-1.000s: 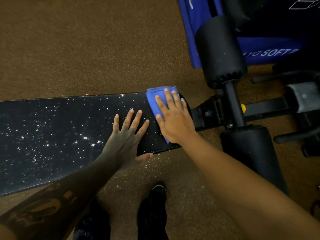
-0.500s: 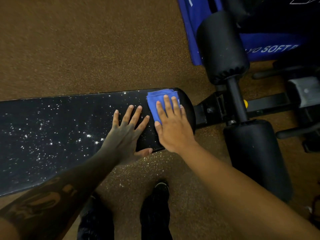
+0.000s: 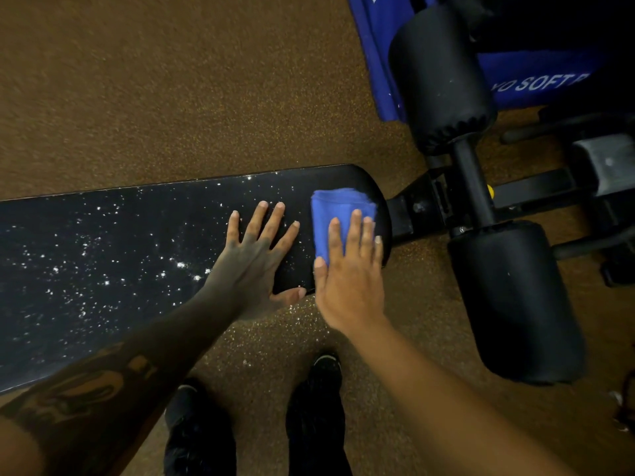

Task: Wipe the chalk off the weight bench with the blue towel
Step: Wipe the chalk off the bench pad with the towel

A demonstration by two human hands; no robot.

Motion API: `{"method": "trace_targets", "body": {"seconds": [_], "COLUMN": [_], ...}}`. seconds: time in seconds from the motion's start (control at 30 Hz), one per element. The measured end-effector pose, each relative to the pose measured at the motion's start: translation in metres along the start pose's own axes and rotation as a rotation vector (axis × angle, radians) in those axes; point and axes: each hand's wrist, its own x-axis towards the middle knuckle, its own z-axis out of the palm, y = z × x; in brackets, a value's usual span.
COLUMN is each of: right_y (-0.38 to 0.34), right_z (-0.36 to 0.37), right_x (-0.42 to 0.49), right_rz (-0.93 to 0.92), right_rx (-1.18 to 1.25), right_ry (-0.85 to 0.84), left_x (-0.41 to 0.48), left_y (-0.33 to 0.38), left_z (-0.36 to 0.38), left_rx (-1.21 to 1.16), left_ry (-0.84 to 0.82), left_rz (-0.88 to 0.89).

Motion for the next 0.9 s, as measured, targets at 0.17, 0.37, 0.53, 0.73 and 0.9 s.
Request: {"method": "trace_targets", "body": {"seconds": [0.17, 0.37, 0.53, 0.73, 0.9], "right_y": [0.01, 0.011, 0.01, 0.008, -0.026], "right_z": [-0.002, -0.016, -0.009, -0.012, -0.012], "right_x": [0.0, 0.011, 0.022, 0.048, 0.054], "right_rz": [0.069, -0.08, -0.189, -0.064, 0.048], "right_rx": [-0.024, -0.039, -0.101, -0.066, -0.012], "right_ry": [-0.01, 0.024, -0.038, -0.008, -0.009], "left_x": [-0.001, -0.007, -0.007, -0.007, -0.012], "left_y": [-0.003, -0.008, -0.009, -0.01, -0.008], "left_z": [-0.003, -0.003, 0.002, 0.002, 0.002], "left_rx": [0.014, 0.007, -0.007, -0.015, -0.032], "left_ry": [-0.02, 0.002, -0.002, 0.004, 0.031], "left_rz": [0.003, -0.055, -0.068, -0.074, -0.135]}}
